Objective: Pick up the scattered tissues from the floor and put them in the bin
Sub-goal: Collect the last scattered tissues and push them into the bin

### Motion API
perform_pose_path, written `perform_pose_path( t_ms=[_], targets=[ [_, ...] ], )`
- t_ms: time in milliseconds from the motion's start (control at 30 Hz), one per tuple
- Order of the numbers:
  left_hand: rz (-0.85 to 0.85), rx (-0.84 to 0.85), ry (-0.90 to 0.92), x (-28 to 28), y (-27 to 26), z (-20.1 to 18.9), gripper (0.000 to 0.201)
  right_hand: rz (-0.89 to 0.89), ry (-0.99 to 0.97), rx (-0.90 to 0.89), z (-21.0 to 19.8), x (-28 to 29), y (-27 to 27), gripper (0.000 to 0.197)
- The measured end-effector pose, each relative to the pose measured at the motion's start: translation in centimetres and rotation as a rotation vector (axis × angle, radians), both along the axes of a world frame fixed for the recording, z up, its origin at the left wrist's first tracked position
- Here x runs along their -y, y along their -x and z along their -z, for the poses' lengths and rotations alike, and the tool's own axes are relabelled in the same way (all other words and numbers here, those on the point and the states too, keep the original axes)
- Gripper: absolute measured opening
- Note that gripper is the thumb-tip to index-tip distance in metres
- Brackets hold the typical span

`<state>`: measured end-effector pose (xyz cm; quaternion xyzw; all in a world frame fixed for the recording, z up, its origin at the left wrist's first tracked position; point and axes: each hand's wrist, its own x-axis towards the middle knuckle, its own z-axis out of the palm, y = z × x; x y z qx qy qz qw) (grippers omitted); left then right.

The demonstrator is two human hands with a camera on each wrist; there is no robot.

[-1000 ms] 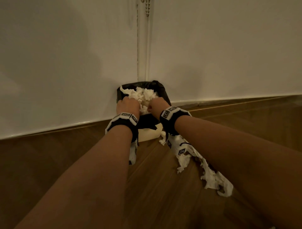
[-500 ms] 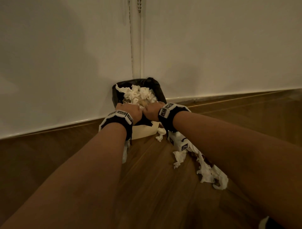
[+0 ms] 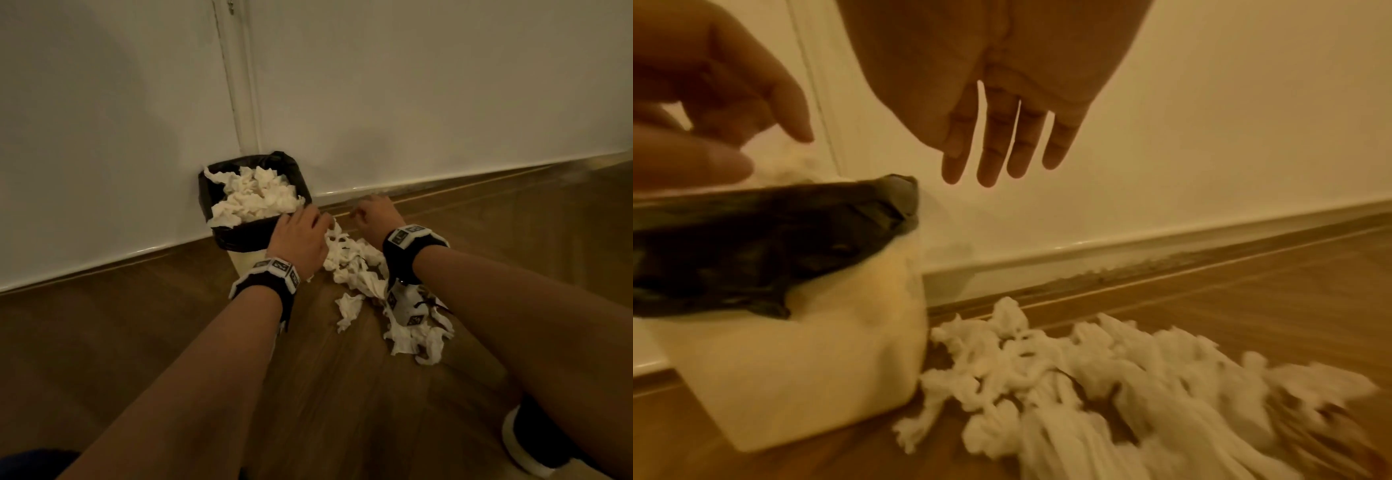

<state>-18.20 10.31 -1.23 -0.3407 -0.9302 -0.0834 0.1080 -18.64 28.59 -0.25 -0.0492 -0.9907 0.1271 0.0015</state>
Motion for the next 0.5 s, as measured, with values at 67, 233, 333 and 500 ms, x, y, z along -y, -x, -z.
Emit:
perform_pose_path(
  t_ms=[67, 233, 333, 500],
  targets=[
    [0.078, 0.126, 0.107, -1.6, -0.9, 1.5, 0.032, 0.025, 0.014, 0.049, 1.0, -1.8, -1.8, 0.029],
    [0.149, 0.405, 0.431, -4.6, -2.7, 6.7, 0.043, 0.082, 0.034, 0.272, 4.7, -4.9, -6.6, 0.032],
    [0.159, 0.539, 0.561, -5.9, -3.1, 9.5, 0.063, 0.022, -0.016, 0.447, 7.3, -5.7, -9.4, 0.044],
    [0.152, 0.653, 0.646, -7.4, -3.5, 12.4, 0.077, -0.169, -0.227, 0.598, 11.4, -6.2, -12.6, 0.073]
  ],
)
